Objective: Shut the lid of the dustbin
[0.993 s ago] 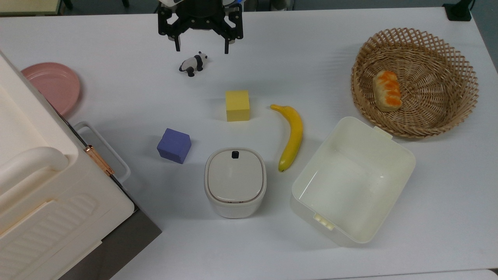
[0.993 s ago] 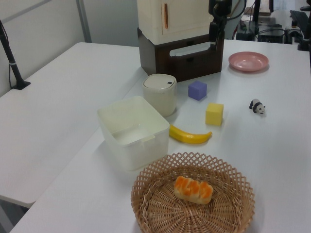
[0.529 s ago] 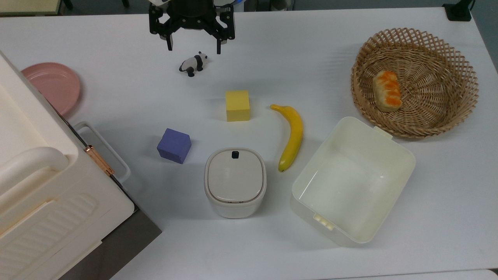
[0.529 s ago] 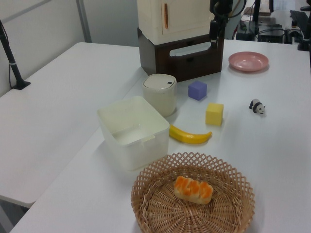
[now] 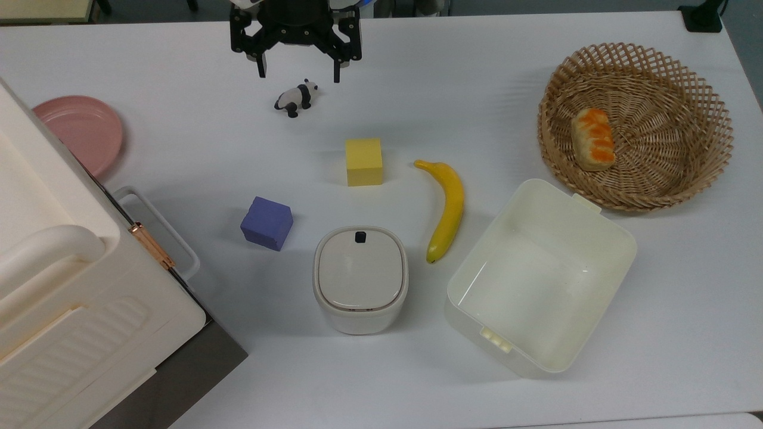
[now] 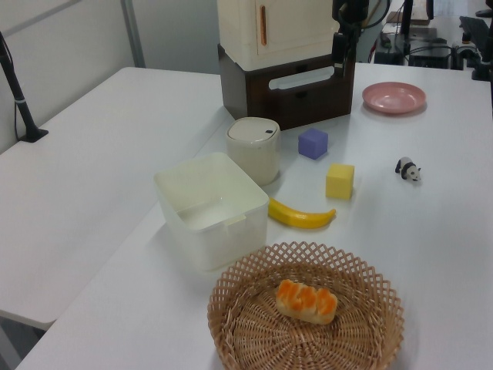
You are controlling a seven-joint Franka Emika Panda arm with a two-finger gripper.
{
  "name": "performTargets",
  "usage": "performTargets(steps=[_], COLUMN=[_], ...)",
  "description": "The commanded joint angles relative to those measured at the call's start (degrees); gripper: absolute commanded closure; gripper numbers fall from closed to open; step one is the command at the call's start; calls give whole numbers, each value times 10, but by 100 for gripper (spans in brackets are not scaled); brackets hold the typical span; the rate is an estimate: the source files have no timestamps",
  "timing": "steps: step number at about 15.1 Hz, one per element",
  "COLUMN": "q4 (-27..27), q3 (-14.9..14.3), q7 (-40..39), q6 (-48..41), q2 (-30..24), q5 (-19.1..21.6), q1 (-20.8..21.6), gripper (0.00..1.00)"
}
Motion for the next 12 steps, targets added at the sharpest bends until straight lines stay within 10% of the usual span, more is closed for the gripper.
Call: performTargets(steps=[1, 12], q4=[-5, -4], q3=[1, 5], q7=[-7, -6], q6=[-8, -42], q2=[0, -7], q5=[10, 13], q1=[-1, 4], gripper=[0, 0])
